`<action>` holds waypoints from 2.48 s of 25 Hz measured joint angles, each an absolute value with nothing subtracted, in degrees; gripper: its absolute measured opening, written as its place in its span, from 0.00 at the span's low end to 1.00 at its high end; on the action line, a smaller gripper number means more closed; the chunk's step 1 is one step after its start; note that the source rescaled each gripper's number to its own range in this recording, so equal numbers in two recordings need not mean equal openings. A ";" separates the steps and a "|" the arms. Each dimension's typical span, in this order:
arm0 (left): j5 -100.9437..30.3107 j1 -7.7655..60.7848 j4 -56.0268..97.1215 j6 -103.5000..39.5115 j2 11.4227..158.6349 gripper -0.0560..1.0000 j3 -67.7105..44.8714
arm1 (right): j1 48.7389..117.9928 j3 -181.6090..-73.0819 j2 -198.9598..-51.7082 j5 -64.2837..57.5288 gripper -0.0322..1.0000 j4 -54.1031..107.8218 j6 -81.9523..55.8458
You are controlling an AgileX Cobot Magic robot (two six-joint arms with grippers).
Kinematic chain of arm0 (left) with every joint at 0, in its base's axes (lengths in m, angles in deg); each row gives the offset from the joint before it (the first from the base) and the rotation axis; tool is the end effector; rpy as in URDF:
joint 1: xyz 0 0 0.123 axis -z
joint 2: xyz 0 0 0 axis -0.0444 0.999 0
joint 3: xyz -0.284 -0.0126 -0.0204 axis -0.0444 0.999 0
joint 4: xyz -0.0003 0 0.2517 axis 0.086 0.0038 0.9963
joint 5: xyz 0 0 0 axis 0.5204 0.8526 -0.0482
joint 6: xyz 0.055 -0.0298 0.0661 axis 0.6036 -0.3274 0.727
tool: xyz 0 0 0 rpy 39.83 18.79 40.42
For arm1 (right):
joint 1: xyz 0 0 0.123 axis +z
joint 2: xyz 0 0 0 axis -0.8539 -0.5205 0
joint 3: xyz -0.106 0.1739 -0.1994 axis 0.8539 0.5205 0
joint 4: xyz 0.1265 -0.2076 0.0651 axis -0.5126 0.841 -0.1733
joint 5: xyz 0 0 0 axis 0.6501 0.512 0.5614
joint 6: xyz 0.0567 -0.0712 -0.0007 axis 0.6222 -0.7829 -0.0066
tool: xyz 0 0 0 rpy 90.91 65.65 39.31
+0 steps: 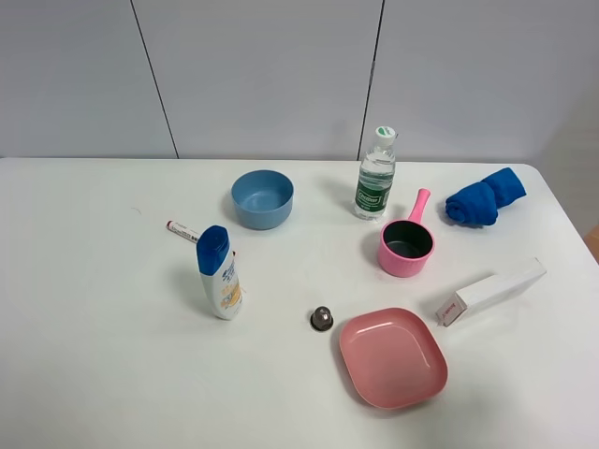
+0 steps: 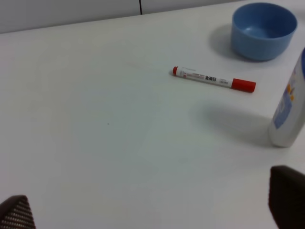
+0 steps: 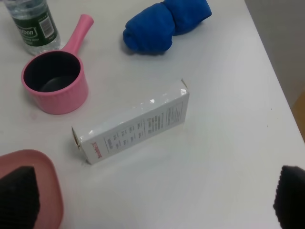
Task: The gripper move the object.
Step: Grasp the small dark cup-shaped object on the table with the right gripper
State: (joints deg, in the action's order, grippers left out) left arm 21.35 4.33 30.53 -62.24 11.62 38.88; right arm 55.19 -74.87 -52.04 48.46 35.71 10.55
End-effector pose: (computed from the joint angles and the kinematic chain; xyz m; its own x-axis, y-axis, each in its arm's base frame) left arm -0.0070 -0.0046 0.2808 -0.4342 0.0499 -0.8994 0.0949 0.9954 0.0094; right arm -0.0036 -0.0011 0.2721 -0.4712 0.0332 -0.8814 0.0752 0.9972 -0.0026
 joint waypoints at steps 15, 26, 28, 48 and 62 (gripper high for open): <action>21.35 4.33 30.53 -62.24 11.62 1.00 38.88 | 55.19 -74.87 -52.04 48.46 1.00 35.71 10.55; 21.35 4.33 30.53 -62.24 11.62 1.00 38.88 | 55.19 -74.87 -52.04 48.46 1.00 35.92 10.95; 21.35 4.33 30.53 -62.24 11.62 1.00 38.88 | 55.19 -74.87 -52.04 48.46 1.00 35.92 10.95; 21.35 4.33 30.56 -62.24 11.62 1.00 38.88 | 55.19 -74.87 -52.04 48.46 1.00 36.74 11.00; 21.35 4.33 30.56 -62.24 11.62 1.00 38.88 | 55.19 -83.43 -62.77 47.43 0.93 42.16 13.94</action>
